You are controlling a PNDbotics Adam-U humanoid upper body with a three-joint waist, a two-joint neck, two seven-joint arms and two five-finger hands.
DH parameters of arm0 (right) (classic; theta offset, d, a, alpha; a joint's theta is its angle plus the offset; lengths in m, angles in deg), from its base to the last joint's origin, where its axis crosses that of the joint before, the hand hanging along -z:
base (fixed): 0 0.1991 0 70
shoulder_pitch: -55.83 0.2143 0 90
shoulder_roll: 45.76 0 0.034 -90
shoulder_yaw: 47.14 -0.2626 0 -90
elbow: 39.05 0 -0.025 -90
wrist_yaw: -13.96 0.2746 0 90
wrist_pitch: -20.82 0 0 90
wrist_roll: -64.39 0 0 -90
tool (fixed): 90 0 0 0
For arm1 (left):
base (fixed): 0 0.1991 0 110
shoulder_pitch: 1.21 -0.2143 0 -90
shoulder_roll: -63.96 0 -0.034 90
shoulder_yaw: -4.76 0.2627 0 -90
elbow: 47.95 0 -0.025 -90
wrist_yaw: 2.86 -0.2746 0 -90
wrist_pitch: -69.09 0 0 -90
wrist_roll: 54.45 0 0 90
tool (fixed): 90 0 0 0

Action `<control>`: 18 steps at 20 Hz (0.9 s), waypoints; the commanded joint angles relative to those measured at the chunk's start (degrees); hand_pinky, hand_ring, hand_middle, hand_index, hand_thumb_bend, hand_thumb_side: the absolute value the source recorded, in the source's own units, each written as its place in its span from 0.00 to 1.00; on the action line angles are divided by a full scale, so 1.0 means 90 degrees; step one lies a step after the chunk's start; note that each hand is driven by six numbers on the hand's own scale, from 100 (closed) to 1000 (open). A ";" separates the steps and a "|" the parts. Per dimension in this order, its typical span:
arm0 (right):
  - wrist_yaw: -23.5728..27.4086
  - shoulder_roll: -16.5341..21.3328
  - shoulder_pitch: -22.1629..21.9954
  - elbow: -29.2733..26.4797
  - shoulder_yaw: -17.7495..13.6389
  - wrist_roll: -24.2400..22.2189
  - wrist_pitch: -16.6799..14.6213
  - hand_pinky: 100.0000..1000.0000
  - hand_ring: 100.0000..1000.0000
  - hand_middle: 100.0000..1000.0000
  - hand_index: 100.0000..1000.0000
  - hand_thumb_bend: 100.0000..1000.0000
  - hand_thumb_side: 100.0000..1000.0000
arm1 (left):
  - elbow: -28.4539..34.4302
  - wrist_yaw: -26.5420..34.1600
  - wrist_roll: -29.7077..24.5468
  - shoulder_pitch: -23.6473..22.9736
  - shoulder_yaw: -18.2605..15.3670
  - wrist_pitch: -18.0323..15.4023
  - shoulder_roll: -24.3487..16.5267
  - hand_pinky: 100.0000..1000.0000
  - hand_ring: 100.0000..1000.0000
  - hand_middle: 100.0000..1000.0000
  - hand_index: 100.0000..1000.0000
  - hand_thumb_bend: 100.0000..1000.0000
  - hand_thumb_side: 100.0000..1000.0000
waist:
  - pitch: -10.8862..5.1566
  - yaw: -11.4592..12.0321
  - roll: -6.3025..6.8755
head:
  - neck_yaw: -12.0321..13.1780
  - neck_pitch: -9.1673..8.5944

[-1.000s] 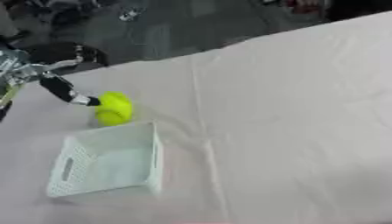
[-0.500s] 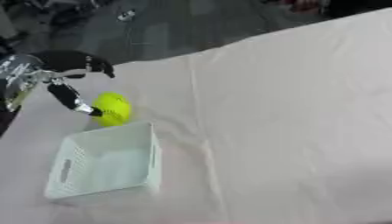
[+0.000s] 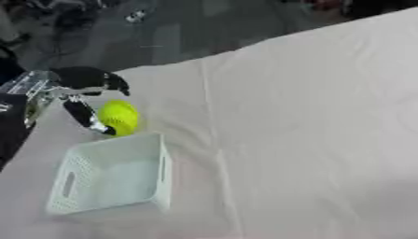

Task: Pick up objects on the table and place them in the box.

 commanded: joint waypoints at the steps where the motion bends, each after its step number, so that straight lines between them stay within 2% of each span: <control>1: 0.0052 0.0114 0.0120 -0.0085 -0.0031 -0.0009 0.0041 0.07 0.38 0.42 0.63 0.00 0.95 | -0.0071 -0.0229 0.0011 0.0019 0.0003 0.0040 -0.0127 0.84 0.83 0.84 0.87 0.48 0.61 | -0.0058 -0.0001 -0.0039 | 0.0125 -0.0093; 6: 0.0075 0.0104 0.0128 -0.0085 -0.0033 -0.0023 0.0052 0.07 0.38 0.42 0.63 0.00 0.95 | -0.0239 -0.0518 -0.0191 -0.0029 0.0005 0.0175 -0.0044 0.85 0.88 0.88 0.90 0.49 0.59 | -0.0048 -0.0002 -0.0049 | 0.0164 -0.0059; 7: 0.0079 0.0100 0.0124 -0.0085 -0.0035 -0.0027 0.0049 0.07 0.38 0.42 0.63 0.00 0.95 | -0.0295 -0.0563 -0.0260 -0.0061 0.0007 0.0221 -0.0019 0.78 0.88 0.90 0.92 0.54 0.51 | -0.0045 0.0001 -0.0056 | 0.0170 -0.0057; 9: 0.0079 0.0094 0.0111 -0.0085 -0.0036 -0.0036 0.0042 0.07 0.38 0.42 0.62 0.00 0.95 | -0.0373 -0.0605 -0.0377 -0.0108 -0.0007 0.0319 0.0035 0.63 0.79 0.87 0.92 0.55 0.41 | -0.0042 0.0009 -0.0071 | 0.0178 -0.0056; 10: 0.0080 0.0092 0.0105 -0.0085 -0.0035 -0.0041 0.0037 0.07 0.38 0.42 0.62 0.00 0.95 | -0.0389 -0.0597 -0.0402 -0.0132 -0.0017 0.0360 0.0056 0.65 0.81 0.87 0.92 0.55 0.42 | -0.0043 0.0014 -0.0076 | 0.0183 -0.0055; 11: 0.0083 0.0091 0.0100 -0.0085 -0.0035 -0.0045 0.0033 0.07 0.38 0.42 0.62 0.00 0.95 | -0.0403 -0.0583 -0.0420 -0.0159 -0.0024 0.0395 0.0070 0.42 0.60 0.78 0.90 0.53 0.32 | -0.0043 0.0018 -0.0082 | 0.0186 -0.0056; 12: 0.0087 0.0090 0.0094 -0.0085 -0.0037 -0.0047 0.0026 0.07 0.38 0.42 0.62 0.00 0.95 | -0.0418 -0.0562 -0.0429 -0.0194 -0.0031 0.0431 0.0082 0.46 0.64 0.81 0.91 0.54 0.32 | -0.0043 0.0022 -0.0087 | 0.0189 -0.0058; 13: 0.0092 0.0089 0.0087 -0.0085 -0.0040 -0.0050 0.0016 0.07 0.38 0.42 0.62 0.00 0.95 | -0.0423 -0.0508 -0.0400 -0.0232 -0.0049 0.0458 0.0097 0.19 0.39 0.59 0.81 0.40 0.38 | -0.0043 0.0029 -0.0096 | 0.0183 -0.0063; 14: 0.0097 0.0089 0.0079 -0.0085 -0.0042 -0.0053 0.0006 0.07 0.38 0.42 0.62 0.00 0.95 | -0.0422 -0.0426 -0.0332 -0.0272 -0.0064 0.0473 0.0103 0.28 0.46 0.68 0.86 0.47 0.35 | -0.0042 0.0034 -0.0101 | 0.0178 -0.0066; 15: 0.0099 0.0088 0.0068 -0.0085 -0.0044 -0.0056 -0.0002 0.07 0.38 0.42 0.62 0.00 0.95 | -0.0407 -0.0338 -0.0236 -0.0298 -0.0084 0.0485 0.0098 0.00 0.12 0.38 0.62 0.04 0.65 | -0.0042 0.0043 -0.0110 | 0.0168 -0.0066; 16: 0.0107 0.0088 0.0058 -0.0085 -0.0043 -0.0062 -0.0012 0.06 0.38 0.42 0.62 0.00 0.95 | -0.0386 -0.0248 -0.0112 -0.0328 -0.0097 0.0491 0.0082 0.00 0.06 0.33 0.55 0.01 0.64 | -0.0042 0.0051 -0.0116 | 0.0165 -0.0065; 17: 0.0103 0.0090 0.0038 -0.0085 -0.0047 -0.0068 -0.0021 0.06 0.38 0.42 0.62 0.00 0.95 | -0.0337 -0.0167 0.0053 -0.0354 -0.0110 0.0485 0.0042 0.00 0.00 0.23 0.45 0.00 0.63 | -0.0045 0.0066 -0.0125 | 0.0164 -0.0060; 18: 0.0097 0.0092 0.0018 -0.0085 -0.0049 -0.0074 -0.0031 0.06 0.38 0.42 0.62 0.00 0.95 | -0.0280 -0.0113 0.0228 -0.0381 -0.0115 0.0471 -0.0009 0.00 0.00 0.22 0.44 0.00 0.63 | -0.0050 0.0080 -0.0132 | 0.0166 -0.0058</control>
